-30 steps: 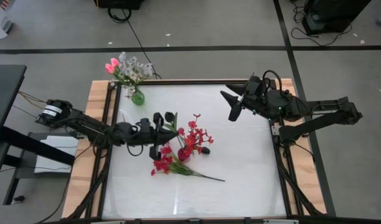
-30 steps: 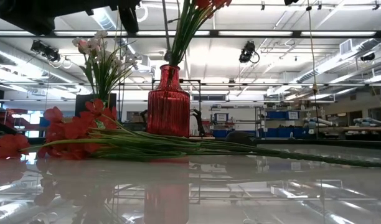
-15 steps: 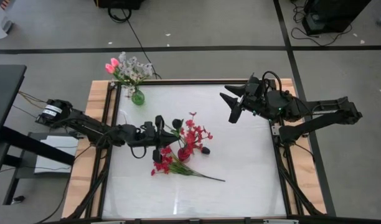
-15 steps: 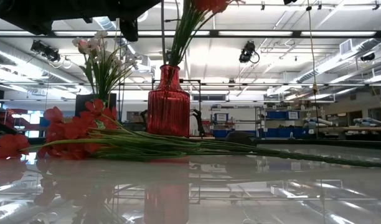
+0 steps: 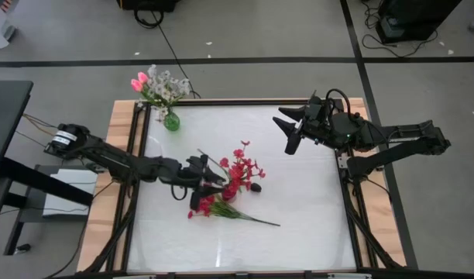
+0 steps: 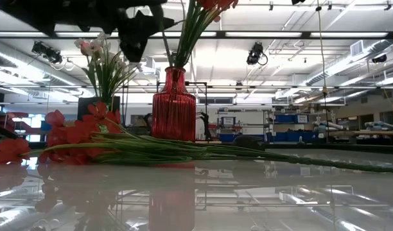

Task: Sort flowers into vase by color
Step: Put the right black flowers into the red flower vase, then put the black flowers into the red flower vase

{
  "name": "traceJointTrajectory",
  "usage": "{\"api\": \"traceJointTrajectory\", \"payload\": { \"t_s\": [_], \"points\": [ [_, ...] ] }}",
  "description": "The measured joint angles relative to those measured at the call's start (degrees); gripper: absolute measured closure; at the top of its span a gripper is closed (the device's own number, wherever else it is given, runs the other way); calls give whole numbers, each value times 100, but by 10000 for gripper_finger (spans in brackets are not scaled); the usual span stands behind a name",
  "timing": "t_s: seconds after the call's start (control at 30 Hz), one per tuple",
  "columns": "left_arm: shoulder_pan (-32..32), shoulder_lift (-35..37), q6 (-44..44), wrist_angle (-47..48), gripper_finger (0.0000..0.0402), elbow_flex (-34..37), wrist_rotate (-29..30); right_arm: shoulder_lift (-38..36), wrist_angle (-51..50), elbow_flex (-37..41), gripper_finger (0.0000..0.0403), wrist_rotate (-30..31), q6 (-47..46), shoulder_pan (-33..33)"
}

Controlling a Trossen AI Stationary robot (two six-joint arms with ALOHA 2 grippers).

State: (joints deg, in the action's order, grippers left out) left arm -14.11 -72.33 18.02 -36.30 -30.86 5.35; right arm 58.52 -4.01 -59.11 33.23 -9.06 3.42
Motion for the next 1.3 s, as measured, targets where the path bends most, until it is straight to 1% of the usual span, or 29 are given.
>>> {"api": "traceJointTrajectory", "payload": {
  "t_s": [0.1, 0.27, 0.4, 0.5, 0.57, 0.63, 0.73, 0.83, 0.97, 1.13, 1.23, 1.3],
  "points": [
    [0, 8, -82, 948, 177, -413, -270, 0, 1, 0, 210, -5, 0, 0],
    [0, 6, -545, 3617, 149, -1349, -664, -9, -28, 0, 210, -37, -25, 0],
    [0, 6, -1174, 5715, 146, -2154, -670, -22, -192, 0, 210, -94, -143, 0],
    [13, 8, -1612, 6771, 146, -2634, -611, -24, -354, 0, 210, -129, -238, 0],
    [17, 6, -1822, 7299, 146, -2819, -349, -24, -422, 0, 210, -186, -329, 0],
    [61, 11, -2036, 7690, 147, -2887, -49, -24, -483, 0, 210, -231, -404, 0],
    [251, 10, -2079, 8147, 161, -2880, 143, -37, -566, 0, 210, -319, -613, 0],
    [501, 168, -2118, 8185, 184, -2878, 58, -100, -555, 0, 210, -454, -792, 24],
    [769, 617, -2258, 8180, 209, -2878, -52, -259, -556, 0, 210, -466, -793, 164],
    [1247, 1261, -2746, 8389, 216, -2880, -18, -525, -599, 0, 210, -237, -789, 315],
    [1648, 1317, -3054, 8365, 217, -2880, -86, -650, -661, 0, 210, -84, -793, 337],
    [1951, 1254, -3277, 8164, 217, -2878, -304, -705, -663, 0, 210, 3, -817, 337]
  ]
}}
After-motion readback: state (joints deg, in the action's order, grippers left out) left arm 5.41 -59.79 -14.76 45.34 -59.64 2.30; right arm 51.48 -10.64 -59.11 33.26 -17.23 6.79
